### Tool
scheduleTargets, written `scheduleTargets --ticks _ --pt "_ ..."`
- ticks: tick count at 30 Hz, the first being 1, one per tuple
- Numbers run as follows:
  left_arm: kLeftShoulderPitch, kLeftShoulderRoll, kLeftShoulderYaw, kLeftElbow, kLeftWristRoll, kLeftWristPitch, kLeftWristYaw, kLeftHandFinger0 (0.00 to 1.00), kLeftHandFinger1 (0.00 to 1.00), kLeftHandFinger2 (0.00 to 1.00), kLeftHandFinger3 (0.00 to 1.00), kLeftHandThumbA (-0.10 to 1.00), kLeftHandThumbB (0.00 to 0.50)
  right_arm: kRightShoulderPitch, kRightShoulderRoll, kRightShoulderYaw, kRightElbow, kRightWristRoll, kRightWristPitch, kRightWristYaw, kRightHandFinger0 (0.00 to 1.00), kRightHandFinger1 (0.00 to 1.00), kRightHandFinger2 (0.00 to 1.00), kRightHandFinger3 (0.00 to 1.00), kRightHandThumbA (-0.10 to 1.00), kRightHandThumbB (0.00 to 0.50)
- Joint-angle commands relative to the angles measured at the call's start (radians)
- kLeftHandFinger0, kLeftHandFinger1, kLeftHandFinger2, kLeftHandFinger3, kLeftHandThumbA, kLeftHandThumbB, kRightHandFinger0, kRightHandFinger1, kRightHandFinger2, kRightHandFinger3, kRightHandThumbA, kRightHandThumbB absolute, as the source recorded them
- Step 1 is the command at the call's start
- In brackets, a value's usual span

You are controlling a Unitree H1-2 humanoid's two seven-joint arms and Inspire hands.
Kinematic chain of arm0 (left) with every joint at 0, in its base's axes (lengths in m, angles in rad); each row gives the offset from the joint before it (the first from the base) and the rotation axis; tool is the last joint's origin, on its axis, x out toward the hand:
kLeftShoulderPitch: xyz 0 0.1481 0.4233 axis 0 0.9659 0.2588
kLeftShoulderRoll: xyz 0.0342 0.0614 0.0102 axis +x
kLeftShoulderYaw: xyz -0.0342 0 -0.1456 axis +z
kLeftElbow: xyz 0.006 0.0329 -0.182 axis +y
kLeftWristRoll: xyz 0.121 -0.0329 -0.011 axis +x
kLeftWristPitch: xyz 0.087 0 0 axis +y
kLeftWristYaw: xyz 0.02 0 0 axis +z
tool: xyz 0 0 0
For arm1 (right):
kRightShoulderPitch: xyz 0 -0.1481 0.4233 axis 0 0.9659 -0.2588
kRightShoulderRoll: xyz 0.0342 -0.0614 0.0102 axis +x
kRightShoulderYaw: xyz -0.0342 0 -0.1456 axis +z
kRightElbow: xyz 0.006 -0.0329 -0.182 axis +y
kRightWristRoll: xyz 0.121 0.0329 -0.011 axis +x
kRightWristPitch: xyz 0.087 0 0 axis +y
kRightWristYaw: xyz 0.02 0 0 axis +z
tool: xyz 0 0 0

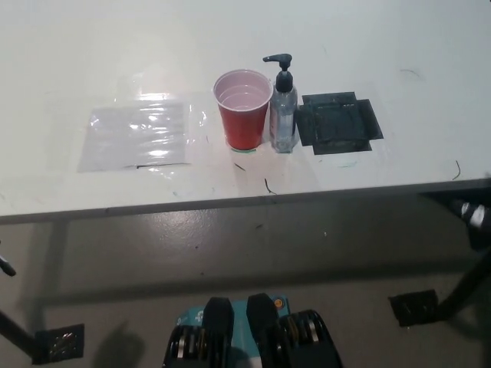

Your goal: The robot uses its right hand to press the hand soap kept in the middle of the table to get liquid hand soap out

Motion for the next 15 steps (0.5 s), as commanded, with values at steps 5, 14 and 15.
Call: scheduleTargets --ticks 5,14,15 --pt "-0.014 0.006 0.044 -0.021 0.064 0.021 -0.072 1.00 1.00 1.00 0.87 1.00 0.084 -0.273 -0.097 0.055 -0.068 -0.073 0.075 0.116 0.90 1.00 1.00 1.00 1.00 0.229" --pt "-0.039 -0.012 0.072 -0.015 0.114 0.021 -0.134 1.00 1.00 1.00 0.86 1.00 0.099 -0.507 -0.053 0.181 -0.010 -0.129 0.100 0.165 1.00 1.00 1.00 1.00 1.00 0.249" --pt "-0.040 -0.013 0.075 -0.015 0.123 0.021 -0.144 1.00 1.00 1.00 0.87 1.00 0.096 -0.551 -0.036 0.213 0.038 -0.143 0.088 0.175 1.00 1.00 1.00 1.00 1.00 0.313"
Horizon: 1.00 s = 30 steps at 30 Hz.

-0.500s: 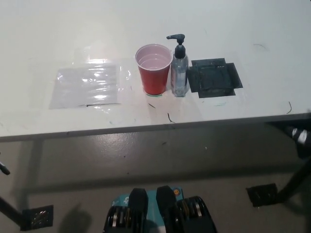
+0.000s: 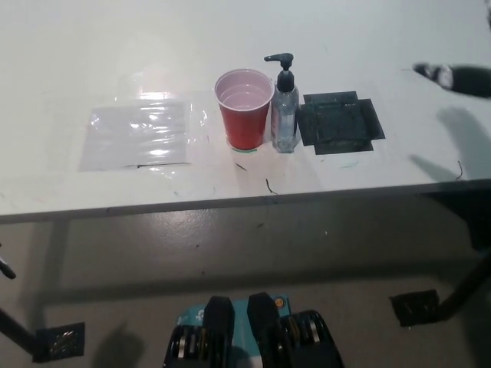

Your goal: The robot uses its right hand to press the hand soap kept in the middle of the table to get liquid hand soap out

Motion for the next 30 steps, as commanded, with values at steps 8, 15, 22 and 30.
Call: scheduleTargets --ticks 8,15,22,30 --pt "-0.042 -0.013 0.070 -0.027 0.107 0.019 -0.109 1.00 1.00 1.00 0.90 1.00 0.105 -0.225 0.096 0.149 0.072 -0.099 0.014 0.097 1.00 1.00 1.00 1.00 1.00 0.402" --pt "-0.062 -0.037 0.090 -0.028 0.152 0.019 -0.159 1.00 1.00 1.00 0.90 1.00 0.128 -0.317 0.154 0.219 0.260 -0.152 -0.075 0.062 1.00 1.00 1.00 1.00 1.00 0.474" --pt "-0.088 -0.072 0.116 -0.022 0.198 0.019 -0.206 1.00 1.00 1.00 0.89 1.00 0.158 -0.372 0.177 0.262 0.417 -0.174 -0.117 0.047 1.00 1.00 1.00 1.00 1.00 0.424" --pt "-0.108 -0.069 0.126 -0.019 0.224 0.019 -0.239 1.00 1.00 1.00 0.87 1.00 0.150 -0.364 0.184 0.275 0.536 -0.191 -0.170 0.026 1.00 1.00 1.00 1.00 1.00 0.393"
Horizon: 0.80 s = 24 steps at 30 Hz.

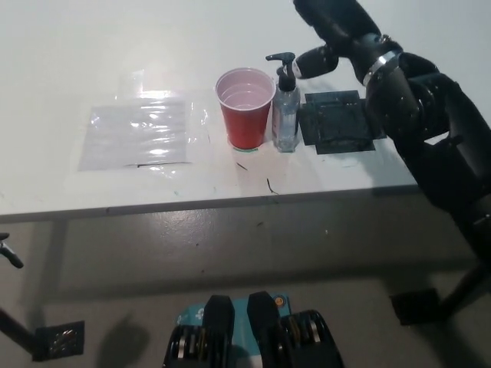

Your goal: The robot uses its right hand to press the hand soap kept in the middle of the table to get liquid hand soap out

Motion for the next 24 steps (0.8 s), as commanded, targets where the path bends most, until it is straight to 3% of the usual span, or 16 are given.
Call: scheduleTargets --ticks 1,5,8,12,16,17,24 --pt "-0.034 0.031 0.026 -0.019 0.037 0.019 -0.036 1.00 1.00 1.00 0.87 1.00 0.150 -0.054 -0.002 0.000 0.054 -0.031 -0.087 -0.060 1.00 1.00 1.00 1.00 1.00 0.391" --pt "-0.045 0.029 0.027 -0.014 0.047 0.019 -0.044 1.00 1.00 1.00 0.87 1.00 0.152 -0.038 0.007 -0.003 0.100 -0.027 -0.116 -0.079 1.00 1.00 1.00 1.00 1.00 0.404" --pt "-0.050 0.017 0.043 -0.018 0.068 0.019 -0.061 1.00 1.00 1.00 0.90 1.00 0.140 -0.023 0.024 0.004 0.121 -0.039 -0.130 -0.097 1.00 1.00 1.00 1.00 1.00 0.380" --pt "-0.056 0.023 0.050 -0.016 0.080 0.019 -0.076 1.00 1.00 1.00 0.90 1.00 0.156 -0.002 0.041 0.005 0.122 -0.045 -0.139 -0.106 1.00 1.00 1.00 1.00 1.00 0.384" --pt "-0.065 0.031 0.055 -0.017 0.086 0.019 -0.092 1.00 1.00 1.00 0.89 1.00 0.131 0.026 0.051 0.041 0.102 -0.085 -0.127 -0.082 1.00 1.00 1.00 1.00 1.00 0.402" --pt "-0.066 0.032 0.055 -0.017 0.088 0.019 -0.096 1.00 1.00 1.00 0.90 1.00 0.121 0.024 0.051 0.049 0.103 -0.093 -0.133 -0.082 1.00 1.00 1.00 1.00 1.00 0.387" --pt "-0.078 0.028 0.059 -0.018 0.112 0.019 -0.114 1.00 1.00 1.00 0.89 1.00 0.123 0.013 0.058 0.073 0.064 -0.114 -0.118 -0.068 1.00 1.00 1.00 1.00 1.00 0.384"
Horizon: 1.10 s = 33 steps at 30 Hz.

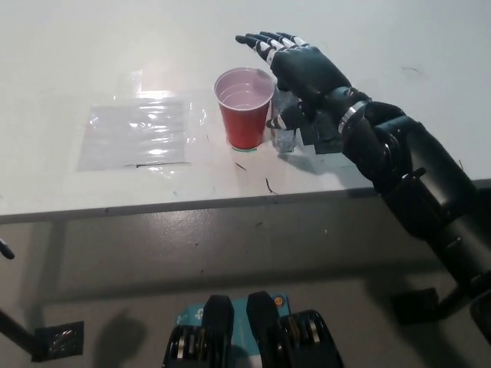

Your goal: The robot uses its right hand to press the hand soap kept in the middle of the table to get liquid hand soap out

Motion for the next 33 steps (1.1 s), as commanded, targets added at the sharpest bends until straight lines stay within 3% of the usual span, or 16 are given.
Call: scheduleTargets --ticks 1,4,8,17,24,27,32,33 --pt "-0.039 0.029 0.022 -0.017 0.033 0.019 -0.032 1.00 1.00 1.00 0.87 1.00 0.131 -0.036 0.003 0.002 -0.047 -0.035 -0.012 -0.018 1.00 1.00 1.00 1.00 1.00 0.401" --pt "-0.045 0.025 0.028 -0.018 0.037 0.019 -0.043 1.00 1.00 1.00 0.84 1.00 0.128 -0.022 -0.004 0.013 -0.017 -0.045 -0.035 -0.028 1.00 1.00 1.00 1.00 1.00 0.403" --pt "-0.053 0.017 0.040 -0.020 0.052 0.019 -0.066 1.00 1.00 1.00 0.88 1.00 0.120 0.001 -0.018 0.027 -0.002 -0.062 -0.037 -0.021 1.00 1.00 1.00 1.00 1.00 0.389" --pt "-0.062 0.014 0.045 -0.020 0.060 0.019 -0.060 1.00 1.00 1.00 0.86 1.00 0.115 0.031 -0.051 0.009 0.008 -0.036 -0.042 -0.005 1.00 1.00 1.00 1.00 1.00 0.414" --pt "-0.061 0.011 0.044 -0.022 0.068 0.019 -0.059 1.00 1.00 1.00 0.85 1.00 0.126 0.087 -0.025 -0.019 0.017 0.004 -0.071 -0.012 1.00 1.00 1.00 1.00 1.00 0.331" --pt "-0.072 0.013 0.040 -0.020 0.064 0.019 -0.057 1.00 1.00 1.00 0.85 1.00 0.136 0.087 -0.005 -0.031 0.056 0.032 -0.074 0.005 1.00 1.00 1.00 1.00 1.00 0.328" --pt "-0.088 0.014 0.033 -0.015 0.069 0.019 -0.060 1.00 1.00 1.00 0.84 1.00 0.134 0.090 0.024 -0.034 0.089 0.054 -0.077 0.019 1.00 1.00 1.00 1.00 1.00 0.370" --pt "-0.092 0.014 0.031 -0.015 0.071 0.019 -0.061 1.00 1.00 1.00 0.85 1.00 0.138 0.091 0.031 -0.036 0.096 0.063 -0.088 0.018 1.00 1.00 1.00 1.00 1.00 0.352"
